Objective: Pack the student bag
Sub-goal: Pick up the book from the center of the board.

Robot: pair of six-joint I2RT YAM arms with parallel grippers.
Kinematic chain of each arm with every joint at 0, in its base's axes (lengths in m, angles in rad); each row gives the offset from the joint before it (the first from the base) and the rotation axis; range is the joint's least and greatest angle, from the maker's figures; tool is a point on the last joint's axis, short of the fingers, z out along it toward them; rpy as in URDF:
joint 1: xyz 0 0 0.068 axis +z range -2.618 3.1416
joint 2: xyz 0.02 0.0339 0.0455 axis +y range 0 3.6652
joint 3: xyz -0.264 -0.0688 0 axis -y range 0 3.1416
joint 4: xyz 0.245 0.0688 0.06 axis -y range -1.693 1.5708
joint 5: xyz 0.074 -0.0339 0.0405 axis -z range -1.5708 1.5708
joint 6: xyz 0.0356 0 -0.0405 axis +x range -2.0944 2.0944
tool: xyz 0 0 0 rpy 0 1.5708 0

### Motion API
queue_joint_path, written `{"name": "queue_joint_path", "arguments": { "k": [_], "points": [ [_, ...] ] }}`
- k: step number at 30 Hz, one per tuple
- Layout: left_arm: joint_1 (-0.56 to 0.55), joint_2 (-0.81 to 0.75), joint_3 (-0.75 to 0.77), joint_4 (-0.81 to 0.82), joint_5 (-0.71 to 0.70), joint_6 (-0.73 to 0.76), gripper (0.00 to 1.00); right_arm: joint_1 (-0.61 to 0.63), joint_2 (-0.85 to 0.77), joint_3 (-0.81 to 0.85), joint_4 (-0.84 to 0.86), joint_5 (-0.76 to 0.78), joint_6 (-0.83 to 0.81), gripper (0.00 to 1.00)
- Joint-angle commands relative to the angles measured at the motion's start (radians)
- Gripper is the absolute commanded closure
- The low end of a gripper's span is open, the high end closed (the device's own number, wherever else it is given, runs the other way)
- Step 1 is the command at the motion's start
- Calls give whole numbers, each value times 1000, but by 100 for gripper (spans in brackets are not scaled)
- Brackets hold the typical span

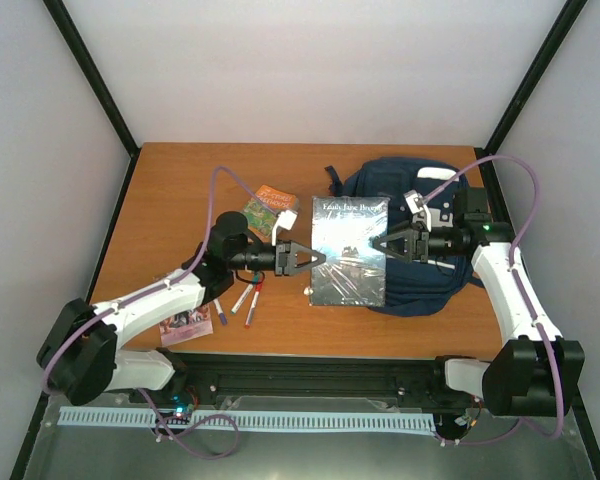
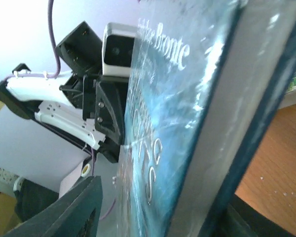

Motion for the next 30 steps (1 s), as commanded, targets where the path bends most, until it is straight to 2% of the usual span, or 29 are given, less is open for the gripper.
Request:
{"name": "queue_joint_path", "arguments": {
  "k": [1, 10, 14, 20, 26, 30],
  "points": [
    [-7, -2, 63, 189, -24, -94, 99, 5, -32, -29, 66, -34, 20, 35],
    [-7, 25, 105, 216, -34, -117, 99, 4, -30, -64, 104, -51, 70, 24],
    [-7, 13, 128, 180, -41, -96, 99, -29, -18, -66, 114, -34, 93, 23],
    [-6, -40, 151, 79, -88, -33, 99, -96, 26, -60, 31, -58, 20, 23],
    [-7, 1, 159, 121, -79, -58, 99, -93, 15, -79, -10, -154, -25, 18],
    [-7, 43, 171, 166, -72, -83, 99, -84, -7, -93, -8, -198, -16, 19]
  ]
}}
